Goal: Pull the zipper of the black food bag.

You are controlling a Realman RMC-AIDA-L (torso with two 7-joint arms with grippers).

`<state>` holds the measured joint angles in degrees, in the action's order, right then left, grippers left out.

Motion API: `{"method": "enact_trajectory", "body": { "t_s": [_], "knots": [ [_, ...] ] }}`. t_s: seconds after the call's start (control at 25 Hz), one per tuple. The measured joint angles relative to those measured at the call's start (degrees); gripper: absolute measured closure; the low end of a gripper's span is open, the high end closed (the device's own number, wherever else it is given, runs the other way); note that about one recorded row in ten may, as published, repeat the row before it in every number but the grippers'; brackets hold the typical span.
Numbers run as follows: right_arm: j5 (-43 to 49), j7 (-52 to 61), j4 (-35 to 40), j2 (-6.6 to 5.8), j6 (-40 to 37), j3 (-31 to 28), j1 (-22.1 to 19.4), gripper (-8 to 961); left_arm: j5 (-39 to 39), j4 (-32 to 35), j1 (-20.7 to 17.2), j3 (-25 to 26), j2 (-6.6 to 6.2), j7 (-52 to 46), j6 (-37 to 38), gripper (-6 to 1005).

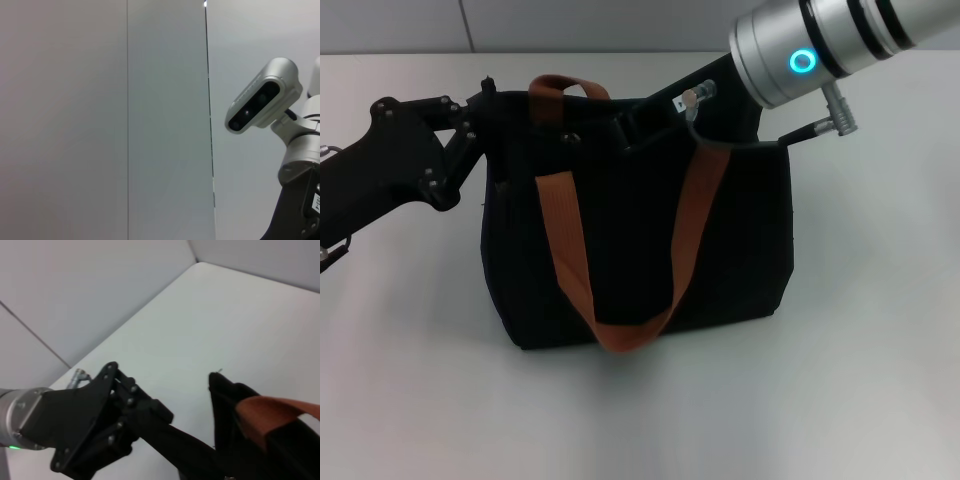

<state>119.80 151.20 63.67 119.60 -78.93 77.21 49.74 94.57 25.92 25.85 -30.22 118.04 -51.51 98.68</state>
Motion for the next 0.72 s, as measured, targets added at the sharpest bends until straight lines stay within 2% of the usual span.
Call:
{"method": "enact_trajectory", "body": {
  "t_s": [0.44,0.72],
  "knots": [
    [11.57,10.66,13.91,0.1,-4.05,0.9,-4.79,953,-0.02,0.0,-0.21,0.22,-0.22,-0.41,0.29,978],
    [17.6,15.07,24.38,0.14,-6.79,0.35,-10.42,953,-0.05,0.01,-0.36,0.87,-0.39,-0.43,0.32,978]
  ]
}}
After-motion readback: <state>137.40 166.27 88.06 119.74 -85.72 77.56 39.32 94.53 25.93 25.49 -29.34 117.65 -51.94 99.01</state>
